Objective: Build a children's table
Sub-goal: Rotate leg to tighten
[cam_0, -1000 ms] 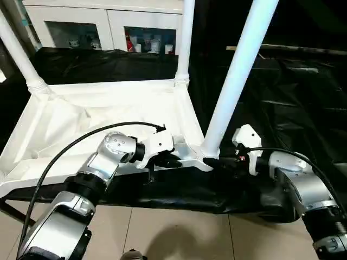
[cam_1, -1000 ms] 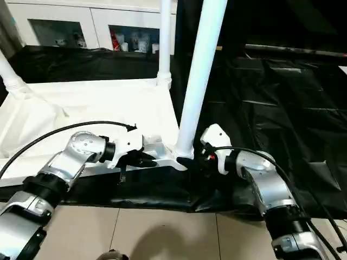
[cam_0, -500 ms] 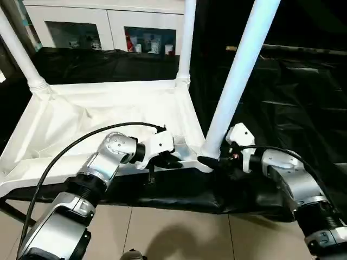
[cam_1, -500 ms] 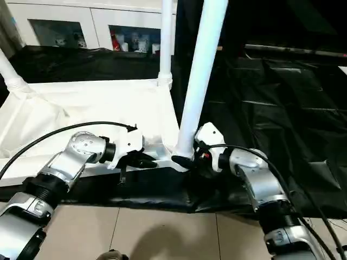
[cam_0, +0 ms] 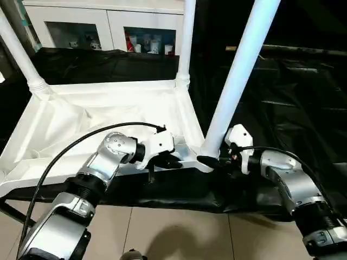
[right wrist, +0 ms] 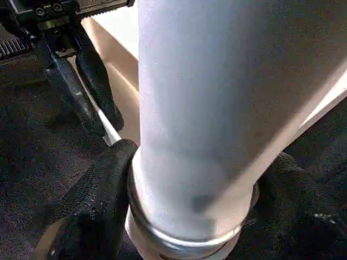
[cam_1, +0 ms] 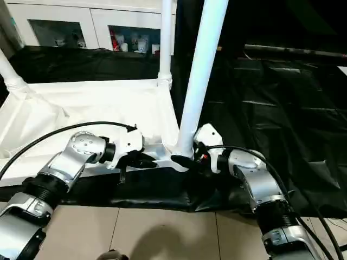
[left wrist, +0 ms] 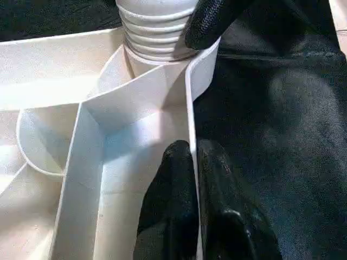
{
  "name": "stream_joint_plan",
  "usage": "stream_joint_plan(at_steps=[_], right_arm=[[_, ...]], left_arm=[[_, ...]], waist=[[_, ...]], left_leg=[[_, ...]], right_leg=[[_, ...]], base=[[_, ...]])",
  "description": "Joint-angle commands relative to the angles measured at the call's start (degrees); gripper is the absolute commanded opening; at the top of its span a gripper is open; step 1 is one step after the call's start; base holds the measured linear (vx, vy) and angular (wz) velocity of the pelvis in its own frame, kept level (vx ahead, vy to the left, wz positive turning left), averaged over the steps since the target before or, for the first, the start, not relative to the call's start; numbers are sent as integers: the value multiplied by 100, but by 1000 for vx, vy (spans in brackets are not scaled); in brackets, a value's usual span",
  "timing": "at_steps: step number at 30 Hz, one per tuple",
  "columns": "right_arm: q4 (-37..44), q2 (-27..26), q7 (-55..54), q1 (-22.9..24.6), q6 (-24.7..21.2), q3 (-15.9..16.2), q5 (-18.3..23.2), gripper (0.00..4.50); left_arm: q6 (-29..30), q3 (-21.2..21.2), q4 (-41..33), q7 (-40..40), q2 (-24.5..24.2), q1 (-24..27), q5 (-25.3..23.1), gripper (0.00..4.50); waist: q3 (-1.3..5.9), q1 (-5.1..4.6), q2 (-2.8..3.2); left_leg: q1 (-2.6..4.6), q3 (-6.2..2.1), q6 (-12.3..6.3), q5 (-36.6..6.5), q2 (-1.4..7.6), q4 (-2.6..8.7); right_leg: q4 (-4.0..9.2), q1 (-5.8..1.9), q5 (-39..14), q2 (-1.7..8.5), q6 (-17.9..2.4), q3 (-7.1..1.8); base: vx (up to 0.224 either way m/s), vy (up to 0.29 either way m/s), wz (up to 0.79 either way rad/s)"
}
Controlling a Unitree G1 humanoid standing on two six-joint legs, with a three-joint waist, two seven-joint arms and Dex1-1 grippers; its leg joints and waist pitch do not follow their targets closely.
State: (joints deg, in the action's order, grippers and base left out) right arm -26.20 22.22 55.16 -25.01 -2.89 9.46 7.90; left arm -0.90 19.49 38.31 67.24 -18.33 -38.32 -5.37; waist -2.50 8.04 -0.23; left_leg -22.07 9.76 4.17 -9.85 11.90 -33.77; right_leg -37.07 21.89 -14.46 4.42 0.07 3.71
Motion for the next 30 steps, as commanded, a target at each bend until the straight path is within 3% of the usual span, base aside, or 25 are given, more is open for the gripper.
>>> stream_joint_plan(at_steps=[1, 7, 10, 16, 17, 18, 19, 21, 22, 23, 25, 30], right_arm=[[-155, 39, -4, -62, 27, -48, -56, 276], [-418, -57, -266, -67, -180, -105, -74, 276], [-969, -286, -1063, -215, -511, -240, -223, 276], [-1817, -680, -2256, -586, -874, -351, -433, 275], [-2299, -939, -3091, -852, -962, -409, -543, 275], [-2403, -998, -3290, -911, -969, -430, -558, 275], [-2755, -1218, -3940, -1111, -986, -515, -576, 275], [-3138, -1460, -4572, -1321, -963, -650, -512, 275], [-3138, -1460, -4572, -1321, -963, -650, -512, 275], [-3230, -1519, -4716, -1367, -962, -680, -499, 275], [-3381, -1609, -4998, -1456, -955, -773, -467, 275], [-3822, -1746, -5258, -1734, -805, -901, -472, 275]], left_arm=[[7, 172, -201, 219, -7, 97, -7, 0], [90, 161, -132, 140, 15, 70, -35, 0], [336, 34, 232, -350, 202, -129, -107, 0], [595, -80, 883, -1211, 561, -528, -265, 0], [852, -168, 1242, -1883, 863, -787, -326, 0], [933, -204, 1323, -2065, 943, -848, -327, 0], [1171, -339, 1616, -2736, 1231, -1067, -322, 0], [1295, -413, 1925, -3279, 1530, -1278, -366, 0], [1295, -413, 1925, -3279, 1530, -1278, -366, 0], [1291, -427, 1986, -3399, 1614, -1325, -374, 0], [1294, -435, 2112, -3563, 1746, -1409, -380, 0], [1017, -353, 2447, -3742, 1796, -1547, -552, 0]], waist=[[402, -33, -49], [402, -44, -29], [375, -82, -12], [302, -231, -7], [275, -260, -12], [245, -290, -4], [243, -316, -14], [254, -310, -27], [260, -308, -41], [286, -291, -74], [307, -276, -56], [305, -266, -58]], left_leg=[[97, -9, -542, -240, 139, 274], [103, -10, -532, -281, 143, 275], [112, -17, -385, -499, 137, 319], [159, -34, 94, -1371, 138, 430], [186, -28, 179, -1618, 145, 448], [200, -35, 252, -1789, 132, 460], [229, -62, 358, -2061, 132, 473], [291, -90, 392, -2218, 131, 460], [265, -85, 341, -2136, 129, 470], [207, -78, 252, -1853, 139, 486], [190, -53, 155, -1493, 136, 472], [172, -44, 79, -1421, 124, 478]], right_leg=[[314, -314, 1442, 351, -1507, -250], [316, -304, 1389, 347, -1547, -248], [359, -294, 964, 354, -1549, -236], [532, -254, -552, 384, -1360, -253], [575, -217, -918, 397, -1299, -270], [594, -190, -1228, 401, -1278, -272], [632, -201, -1768, 416, -1144, -265], [715, -150, -2205, 454, -1028, -277], [722, -170, -2077, 446, -1016, -281], [685, -221, -1579, 426, -1034, -280], [631, -229, -882, 408, -1129, -276], [630, -247, -718, 410, -1173, -265]], base=[[0, 0, 0], [0, 0, 0], [0, 0, 0], [0, 0, 0], [0, 0, 0], [0, 0, 0], [0, 0, 0], [0, 0, 0], [0, 0, 0], [0, 0, 0], [0, 0, 0], [0, 0, 0]])
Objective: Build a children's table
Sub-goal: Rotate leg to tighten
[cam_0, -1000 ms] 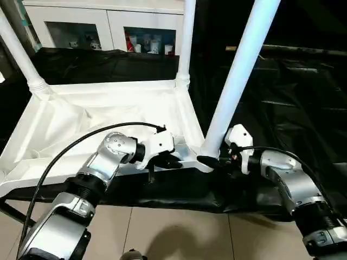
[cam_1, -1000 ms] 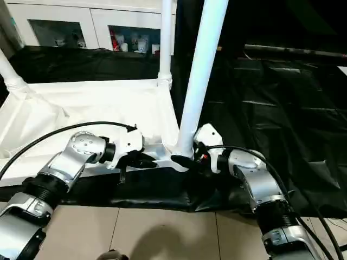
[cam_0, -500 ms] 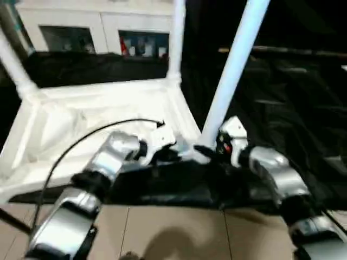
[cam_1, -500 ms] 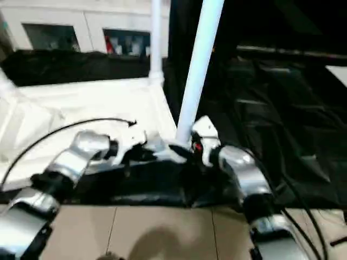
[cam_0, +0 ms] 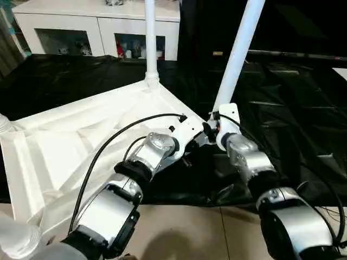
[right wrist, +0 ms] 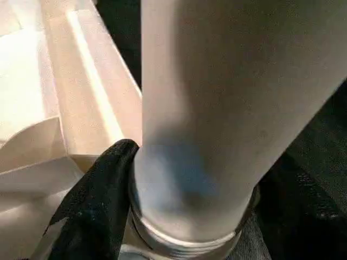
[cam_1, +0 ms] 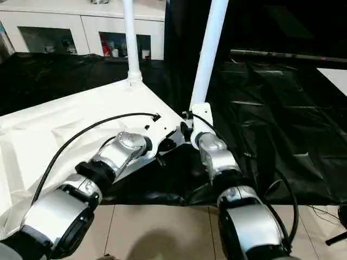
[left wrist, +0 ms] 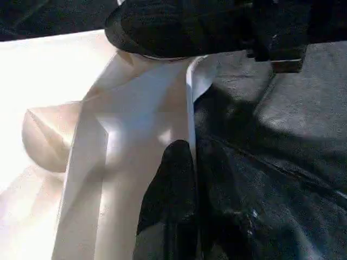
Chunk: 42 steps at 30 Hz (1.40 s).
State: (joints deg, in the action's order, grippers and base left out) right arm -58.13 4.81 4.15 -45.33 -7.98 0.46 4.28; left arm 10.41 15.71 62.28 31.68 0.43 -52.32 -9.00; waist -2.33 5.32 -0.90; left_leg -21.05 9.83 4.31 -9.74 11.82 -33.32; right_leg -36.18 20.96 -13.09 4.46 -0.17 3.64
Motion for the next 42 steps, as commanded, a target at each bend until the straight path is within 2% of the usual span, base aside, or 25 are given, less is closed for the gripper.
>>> stream_joint_plan(at_steps=[1, 5, 8, 10, 13, 15, 16, 18, 21, 22, 23, 25, 26, 27, 28, 31, 34, 36, 39, 42], right_arm=[[-647, -11, -154, 281, -256, -39, -77, 275], [-765, -36, -183, 208, -117, -120, -55, 275], [-748, -75, 88, 154, 110, -218, 64, 275], [-700, -93, 304, 109, 268, -270, 145, 331], [-697, -43, 427, 24, 492, -312, 156, 354], [-685, 5, 548, -4, 606, -324, 165, 366], [-650, 52, 655, -17, 665, -332, 173, 387], [-516, 143, 955, -11, 807, -321, 175, 393], [-322, 259, 1290, 48, 941, -265, 105, 427], [-76, 389, 1597, 156, 950, -167, 65, 432], [-76, 389, 1597, 156, 950, -167, 65, 437], [326, 574, 2060, 363, 926, -23, 48, 444], [1124, 868, 2936, 824, 710, 242, 138, 444], [1328, 942, 3169, 947, 633, 309, 182, 444], [1527, 1016, 3402, 1070, 549, 375, 232, 444], [1961, 1266, 3989, 1484, 560, 448, 371, 444], [2288, 1384, 4212, 1672, 541, 414, 478, 444], [2633, 1488, 4257, 1809, 486, 433, 482, 444], [3075, 1602, 4405, 1971, 256, 455, 552, 444], [3307, 1673, 4637, 2075, 90, 501, 589, 444]], left_arm=[[-116, 19, 51, -169, -96, -139, -185, 0], [-167, 17, 141, -189, -128, -153, -174, 0], [-264, 20, 181, -148, -151, -165, -188, 0], [-363, 32, 205, -95, -173, -173, -196, 0], [-455, -35, 286, -38, -194, -204, -129, 0], [-496, -65, 294, 23, -203, -208, -102, 0], [-542, -74, 290, 93, -212, -202, -83, 0], [-580, -106, 282, 201, -231, -189, -31, 0], [-632, -149, 272, 327, -260, -168, 33, 0], [-722, -173, 230, 533, -298, -121, 96, 0], [-722, -173, 230, 533, -298, -121, 96, 0], [-822, -184, 163, 782, -371, -49, 151, 0], [-930, -168, 36, 1145, -528, 80, 201, 0], [-959, -164, 0, 1221, -568, 113, 212, 0], [-984, -162, -36, 1292, -607, 145, 224, 0], [-1178, -103, -354, 2021, -793, 373, 355, 0], [-1252, -8, -664, 2615, -963, 569, 422, 0], [-1324, 121, -922, 2943, -1140, 729, 385, 0], [-1248, 264, -1448, 3533, -1354, 1004, 496, 0], [-934, 277, -1995, 3997, -1491, 1229, 695, 0]], waist=[[286, 10, 15], [279, 4, 11], [269, 0, 19], [267, -1, 24], [270, 2, 24], [295, 12, 22], [303, 15, 16], [328, 32, 23], [360, 41, 20], [376, 45, 26], [361, 48, 19], [352, 63, 7], [353, 67, 27], [359, 103, 7], [359, 107, 9], [341, 108, 12], [317, 99, 24], [299, 132, 46], [282, 141, 73], [294, 145, 77]], left_leg=[[78, -52, 71, -1481, 138, 439], [77, -51, 72, -1577, 144, 450], [89, -55, 82, -1752, 146, 463], [88, -56, 80, -1759, 153, 469], [85, -53, 62, -1729, 154, 469], [47, -50, 7, -1479, 151, 455], [44, -44, -22, -1380, 151, 443], [21, -26, -175, -949, 142, 396], [-1, -20, -355, -578, 131, 351], [-4, -14, -488, -339, 130, 319], [-27, -13, -611, -280, 126, 318], [-21, -8, -685, -425, 118, 313], [-18, -14, -722, -457, 130, 314], [-16, -14, -805, -379, 138, 293], [-13, -14, -831, -358, 147, 292], [-29, 0, -820, -516, 136, 302], [-1, 10, -678, -782, 169, 332], [13, 4, -565, -870, 198, 358], [36, 10, -449, -964, 207, 384], [23, 12, -406, -917, 204, 385]], right_leg=[[550, -147, -898, 409, -1146, -255], [559, -140, -969, 416, -1148, -260], [592, -125, -1215, 423, -1118, -261], [594, -121, -1209, 423, -1113, -267], [596, -120, -1182, 425, -1126, -266], [559, -157, -876, 433, -1185, -267], [545, -159, -734, 428, -1207, -265], [473, -182, -71, 418, -1332, -257], [397, -209, 577, 400, -1453, -240], [358, -202, 1000, 387, -1510, -237], [349, -211, 1186, 384, -1557, -223], [370, -221, 1101, 386, -1557, -217], [374, -228, 1111, 389, -1538, -222], [354, -256, 1336, 374, -1479, -224], [342, -242, 1399, 381, -1503, -226], [376, -234, 1097, 382, -1538, -210], [420, -192, 418, 392, -1589, -223], [449, -174, 59, 407, -1501, -244], [472, -134, -215, 400, -1420, -256], [445, -135, -79, 393, -1421, -255]], base=[[0, 0, 0], [0, 0, 0], [0, 0, 0], [0, 0, 0], [0, 0, 0], [0, 0, 0], [0, 0, 0], [0, 0, 0], [0, 0, 0], [0, 0, 0], [0, 0, 0], [0, 0, 0], [0, 0, 0], [0, 0, 0], [0, 0, 0], [0, 0, 0], [0, 0, 0], [0, 0, 0], [0, 0, 0], [0, 0, 0]])
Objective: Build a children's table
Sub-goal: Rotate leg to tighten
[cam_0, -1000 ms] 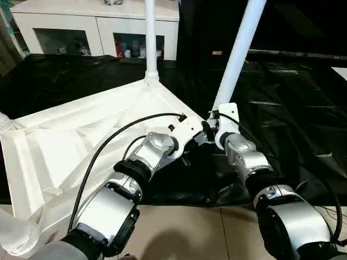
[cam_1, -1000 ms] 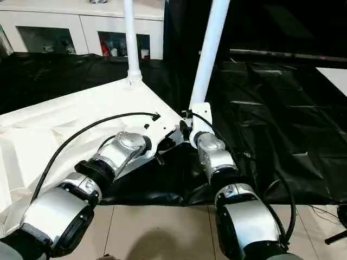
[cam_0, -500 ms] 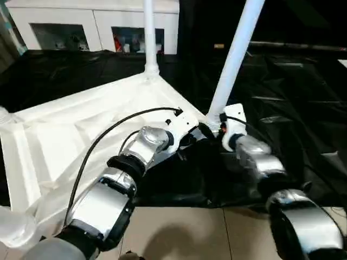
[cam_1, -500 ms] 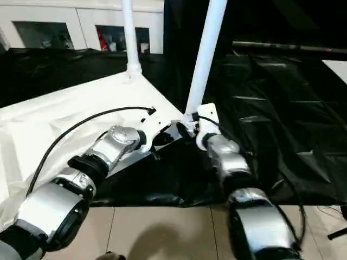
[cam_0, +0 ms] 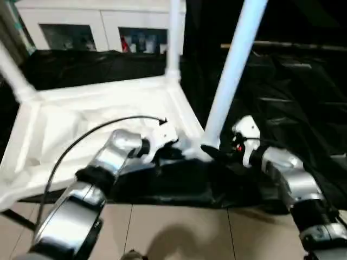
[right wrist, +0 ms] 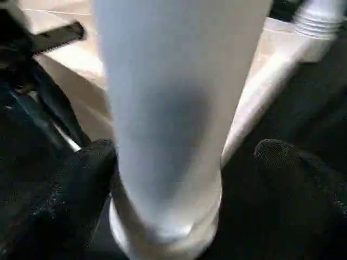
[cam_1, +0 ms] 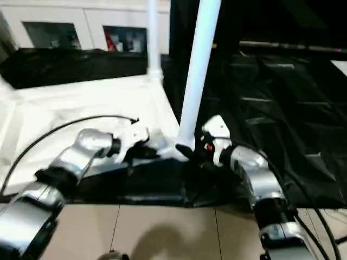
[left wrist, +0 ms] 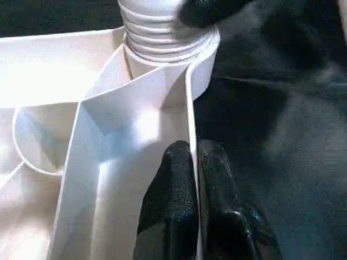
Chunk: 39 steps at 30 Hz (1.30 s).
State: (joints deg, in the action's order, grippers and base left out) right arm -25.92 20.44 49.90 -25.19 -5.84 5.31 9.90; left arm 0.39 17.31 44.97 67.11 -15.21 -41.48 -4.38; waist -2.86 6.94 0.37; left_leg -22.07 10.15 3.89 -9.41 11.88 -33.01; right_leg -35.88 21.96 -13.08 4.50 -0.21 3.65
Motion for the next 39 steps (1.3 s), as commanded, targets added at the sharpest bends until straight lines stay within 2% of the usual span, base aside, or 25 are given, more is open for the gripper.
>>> stream_joint_plan(at_steps=[1, 9, 16, 21, 22, 24, 27, 30, 39], right_arm=[[100, 120, 98, 72, -129, 27, 24, 444], [240, 221, 332, 159, -187, 223, -64, 444], [99, 213, 348, 95, -103, 304, -173, 444], [-27, 182, 390, 42, -49, 346, -170, 444], [-36, 178, 394, 40, -48, 346, -166, 417], [-89, 145, 411, 16, -36, 336, -153, 417], [-151, 126, 446, -15, -1, 334, -166, 374], [-207, 118, 487, -37, 40, 347, -168, 366], [-432, 50, 403, -50, 112, 331, -192, 286]], left_arm=[[79, 117, -304, 475, 60, 161, 234, 0], [178, 58, -651, 504, -133, 316, 220, 0], [392, 45, -940, 516, -178, 423, 233, 0], [444, 38, -996, 500, -199, 448, 238, 0], [448, 38, -1000, 499, -201, 450, 238, 0], [498, 34, -1066, 503, -233, 478, 245, 0], [542, 27, -1114, 501, -260, 497, 242, 0], [574, 20, -1143, 511, -287, 504, 238, 0], [646, 0, -1172, 462, -291, 527, 242, 0]], waist=[[355, -17, -50], [363, -16, -84], [379, -33, -81], [380, -27, -89], [384, -27, -88], [389, -26, -96], [392, -31, -94], [385, -35, -103], [385, -41, -103]], left_leg=[[122, -23, -354, -921, 201, 354], [106, -13, -350, -774, 172, 333], [98, -14, -430, -574, 166, 308], [99, -7, -458, -586, 158, 295], [100, -7, -466, -563, 158, 291], [94, -9, -493, -533, 158, 286], [94, -9, -512, -486, 158, 279], [94, -8, -504, -556, 155, 280], [97, -11, -476, -585, 158, 274]], right_leg=[[403, -244, -30, 394, -1418, -253], [392, -253, 29, 396, -1341, -253], [351, -258, 327, 381, -1391, -243], [351, -260, 312, 379, -1413, -245], [345, -261, 352, 378, -1419, -246], [332, -266, 403, 382, -1430, -241], [323, -263, 460, 375, -1457, -239], [329, -265, 373, 376, -1457, -237], [322, -259, 293, 377, -1465, -241]], base=[[0, 0, 0], [0, 0, 0], [0, 0, 0], [0, 0, 0], [0, 0, 0], [0, 0, 0], [0, 0, 0], [0, 0, 0], [0, 0, 0]])
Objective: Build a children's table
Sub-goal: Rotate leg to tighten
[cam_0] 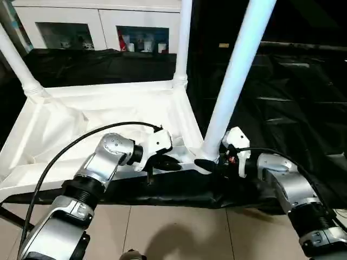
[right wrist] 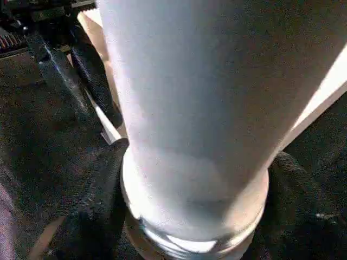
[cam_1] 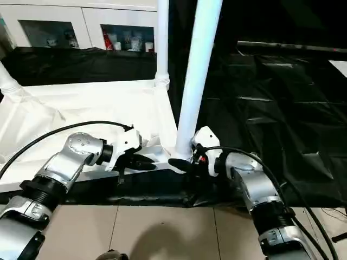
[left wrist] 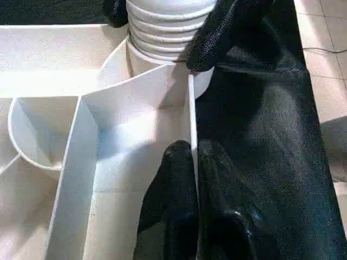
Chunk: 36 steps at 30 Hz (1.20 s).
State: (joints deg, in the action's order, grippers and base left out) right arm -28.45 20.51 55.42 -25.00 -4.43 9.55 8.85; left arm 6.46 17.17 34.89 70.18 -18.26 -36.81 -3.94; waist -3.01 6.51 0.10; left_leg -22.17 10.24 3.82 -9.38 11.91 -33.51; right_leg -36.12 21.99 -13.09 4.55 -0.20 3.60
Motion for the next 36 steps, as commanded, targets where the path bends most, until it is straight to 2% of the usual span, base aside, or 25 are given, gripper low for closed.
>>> stream_joint_plan(at_steps=[1, 4, 6, 7, 8, 9, 10, 12, 13, 15, 18, 19, 20, 24, 25, 29, 33, 36], right_arm=[[-272, -14, -301, -85, -55, -154, -84, 283], [-528, -167, -753, -145, -127, -316, -85, 278], [-837, -376, -1398, -235, -176, -510, -101, 277], [-1090, -550, -1918, -328, -224, -662, -94, 277], [-1279, -670, -2329, -407, -218, -760, -109, 277], [-1626, -895, -3117, -572, -208, -949, -116, 276], [-1680, -932, -3246, -603, -204, -980, -114, 276], [-1965, -1124, -3947, -771, -185, -1123, -123, 276], [-1965, -1124, -3947, -771, -185, -1123, -123, 276], [-2376, -1434, -4729, -1066, -68, -1198, -176, 276], [-2585, -1576, -4801, -1204, 35, -1159, -223, 276], [-2648, -1620, -4738, -1244, 95, -1119, -249, 311], [-2662, -1644, -4705, -1258, 139, -1094, -266, 346], [-2722, -1684, -4718, -1354, 392, -1087, -276, 358], [-2738, -1666, -4630, -1393, 447, -1113, -249, 387], [-2464, -1491, -3992, -1376, 535, -1080, -155, 387], [-1909, -1141, -3224, -1124, 509, -920, -129, 387], [-1534, -860, -2720, -921, 431, -843, -73, 387]], left_arm=[[46, -3, -130, 77, 45, 57, 188, 0], [119, -64, 19, -253, 148, 3, 120, 0], [151, -179, 276, -782, 312, -105, 34, 0], [227, -265, 459, -1118, 439, -193, 11, 0], [254, -307, 595, -1374, 521, -258, -30, 0], [309, -368, 854, -1857, 667, -389, -118, 0], [322, -380, 899, -1949, 692, -413, -132, 0], [356, -456, 1139, -2453, 835, -548, -194, 0], [356, -456, 1139, -2453, 835, -548, -194, 0], [381, -582, 1450, -3148, 1072, -766, -203, 0], [309, -579, 1606, -3353, 1147, -848, -261, 0], [259, -570, 1653, -3382, 1167, -866, -281, 0], [239, -567, 1664, -3366, 1175, -868, -279, 0], [98, -476, 1603, -3134, 1131, -790, -248, 0], [8, -450, 1600, -3047, 1111, -770, -232, 0], [-177, -414, 1605, -2875, 1039, -751, -214, 0], [-274, -379, 1536, -2615, 906, -722, -209, 0], [-446, -333, 1453, -2291, 811, -661, -165, 0]], waist=[[398, 2, -77], [389, -26, -68], [381, -73, -72], [382, -72, -46], [367, -110, -41], [379, -135, -50], [373, -160, -12], [384, -156, -24], [385, -164, -32], [388, -155, -41], [390, -131, -49], [397, -125, -67], [399, -120, -59], [391, -126, -59], [394, -131, -55], [399, -133, -65], [408, -114, -78], [401, -94, -97]], left_leg=[[109, -21, -465, -596, 154, 325], [105, -22, -412, -654, 150, 335], [124, -28, -271, -854, 144, 357], [132, -32, -244, -882, 145, 358], [142, -29, -160, -945, 145, 375], [139, -39, -73, -973, 136, 382], [149, -42, 9, -1027, 134, 388], [156, -36, 39, -1063, 129, 381], [145, -35, 27, -1033, 122, 379], [137, -33, -12, -946, 113, 376], [127, -29, -71, -900, 116, 373], [123, -27, -98, -877, 113, 368], [121, -31, -110, -856, 119, 368], [118, -21, -210, -851, 113, 362], [108, -25, -219, -862, 112, 362], [104, -23, -269, -836, 115, 356], [91, -23, -431, -629, 114, 332], [86, -20, -515, -632, 113, 324]], right_leg=[[348, -261, 285, 371, -1465, -236], [354, -253, 221, 375, -1485, -240], [391, -250, -109, 375, -1454, -241], [401, -250, -164, 379, -1437, -244], [414, -225, -258, 375, -1443, -252], [415, -241, -353, 372, -1415, -243], [435, -229, -418, 371, -1399, -249], [439, -232, -425, 380, -1377, -257], [440, -240, -380, 378, -1371, -262], [434, -242, -283, 372, -1352, -261], [432, -245, -214, 375, -1317, -256], [429, -251, -168, 376, -1308, -254], [419, -255, -118, 382, -1311, -255], [423, -253, -36, 377, -1318, -255], [425, -262, -69, 382, -1319, -256], [416, -273, 0, 371, -1328, -252], [390, -285, 318, 366, -1347, -247], [392, -292, 329, 367, -1356, -246]], base=[[0, 0, 0], [0, 0, 0], [0, 0, 0], [0, 0, 0], [0, 0, 0], [0, 0, 0], [0, 0, 0], [0, 0, 0], [0, 0, 0], [0, 0, 0], [0, 0, 0], [0, 0, 0], [0, 0, 0], [0, 0, 0], [0, 0, 0], [0, 0, 0], [0, 0, 0], [0, 0, 0]])
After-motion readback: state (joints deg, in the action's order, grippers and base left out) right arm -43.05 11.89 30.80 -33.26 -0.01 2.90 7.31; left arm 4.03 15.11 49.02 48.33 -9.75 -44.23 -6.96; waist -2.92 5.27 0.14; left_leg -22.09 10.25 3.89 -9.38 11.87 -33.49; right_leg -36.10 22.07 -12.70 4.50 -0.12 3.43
